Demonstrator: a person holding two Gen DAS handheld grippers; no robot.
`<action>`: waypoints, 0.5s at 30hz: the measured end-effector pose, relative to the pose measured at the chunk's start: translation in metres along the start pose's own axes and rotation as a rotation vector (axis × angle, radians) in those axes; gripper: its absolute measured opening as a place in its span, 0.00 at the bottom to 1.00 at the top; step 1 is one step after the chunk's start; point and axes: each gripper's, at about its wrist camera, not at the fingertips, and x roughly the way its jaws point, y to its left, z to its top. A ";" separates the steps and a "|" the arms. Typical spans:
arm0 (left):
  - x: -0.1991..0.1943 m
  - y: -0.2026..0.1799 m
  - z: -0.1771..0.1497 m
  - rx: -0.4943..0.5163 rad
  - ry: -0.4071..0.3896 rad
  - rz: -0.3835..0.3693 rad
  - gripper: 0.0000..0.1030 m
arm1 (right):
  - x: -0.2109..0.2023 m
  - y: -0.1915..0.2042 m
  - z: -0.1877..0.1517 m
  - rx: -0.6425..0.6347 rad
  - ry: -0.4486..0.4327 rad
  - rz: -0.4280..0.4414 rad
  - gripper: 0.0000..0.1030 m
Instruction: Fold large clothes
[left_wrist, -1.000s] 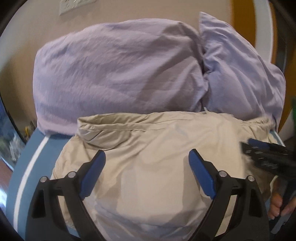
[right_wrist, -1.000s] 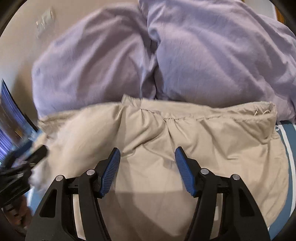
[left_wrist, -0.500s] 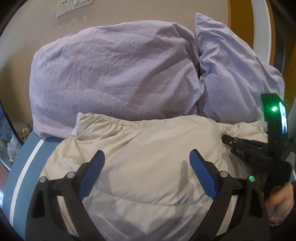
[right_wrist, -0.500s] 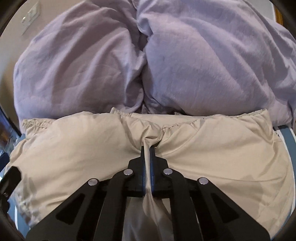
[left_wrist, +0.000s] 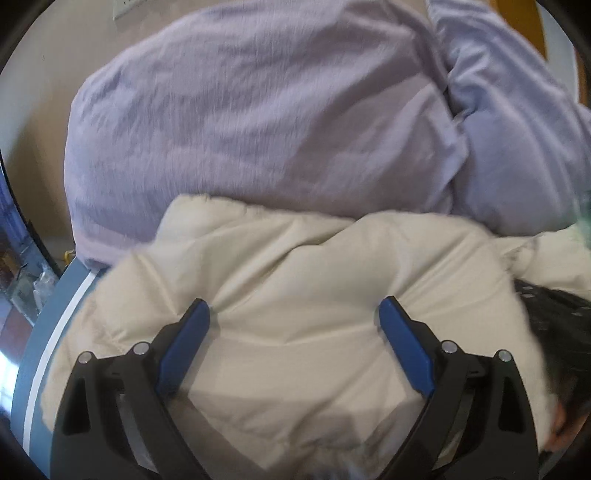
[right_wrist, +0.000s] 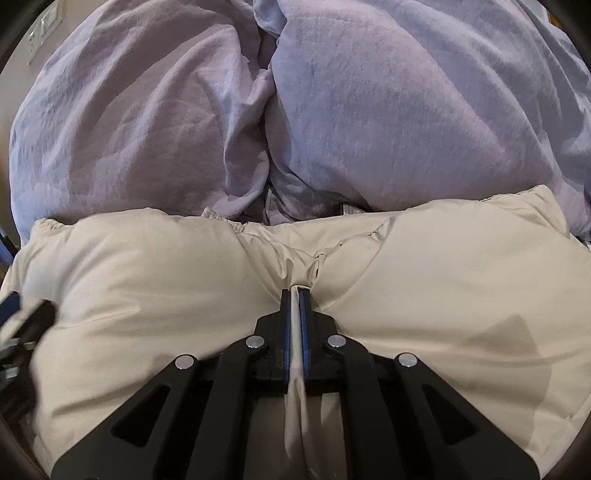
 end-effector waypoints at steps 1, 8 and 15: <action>0.005 0.000 -0.001 0.001 0.006 0.016 0.93 | -0.001 -0.001 0.000 0.006 0.001 0.009 0.07; 0.028 0.000 -0.004 0.000 0.056 0.089 0.97 | -0.022 -0.016 -0.001 0.059 -0.022 0.071 0.49; 0.035 0.003 -0.004 -0.013 0.079 0.115 0.97 | -0.063 -0.002 -0.011 -0.016 -0.150 0.090 0.58</action>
